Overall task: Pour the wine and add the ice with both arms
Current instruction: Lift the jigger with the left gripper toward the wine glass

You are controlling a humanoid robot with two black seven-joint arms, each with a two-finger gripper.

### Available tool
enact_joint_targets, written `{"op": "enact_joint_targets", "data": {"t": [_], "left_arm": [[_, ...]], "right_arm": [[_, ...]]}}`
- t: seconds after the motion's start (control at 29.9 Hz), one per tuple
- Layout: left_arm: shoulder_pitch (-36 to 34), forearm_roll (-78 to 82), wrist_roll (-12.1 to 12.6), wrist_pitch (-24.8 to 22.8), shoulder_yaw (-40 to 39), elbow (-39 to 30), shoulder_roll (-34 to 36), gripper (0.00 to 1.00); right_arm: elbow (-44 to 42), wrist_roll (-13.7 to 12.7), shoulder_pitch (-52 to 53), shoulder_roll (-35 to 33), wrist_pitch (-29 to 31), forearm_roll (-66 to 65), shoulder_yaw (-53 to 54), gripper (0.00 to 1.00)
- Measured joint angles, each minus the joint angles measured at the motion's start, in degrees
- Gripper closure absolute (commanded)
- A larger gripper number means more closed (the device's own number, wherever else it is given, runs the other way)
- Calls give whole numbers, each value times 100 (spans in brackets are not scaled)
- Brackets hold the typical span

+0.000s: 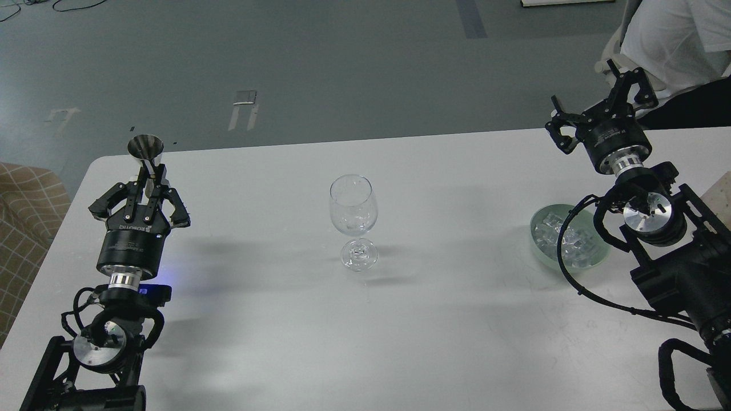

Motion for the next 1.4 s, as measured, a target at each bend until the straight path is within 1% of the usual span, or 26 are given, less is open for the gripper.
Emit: {"op": "enact_joint_targets", "data": {"t": [0.23, 0.33, 0.67, 0.87, 1.07, 1.2, 1.4], "left_arm": [[221, 34, 6, 69, 467, -366, 127, 81], [285, 50, 9, 193, 650, -598, 163, 81], [287, 99, 12, 497, 1036, -1052, 164, 81], [156, 113, 78, 550, 1118, -1099, 446, 81], [-26, 144, 182, 554, 1497, -1198, 697, 81], [-341, 151, 221, 673, 1704, -1189, 752, 81], [-614, 196, 293, 818, 2044, -1209, 774, 81]], "right_arm": [[0, 0, -5, -1, 7, 0, -9, 0], [0, 0, -5, 3, 7, 0, -9, 0], [0, 0, -42, 12, 4, 0, -9, 0], [0, 1, -65, 6, 20, 0, -8, 0], [-9, 5, -84, 3, 22, 0, -8, 0], [-9, 5, -92, 9, 22, 0, -8, 0], [-5, 6, -109, -4, 23, 0, -8, 0]]}}
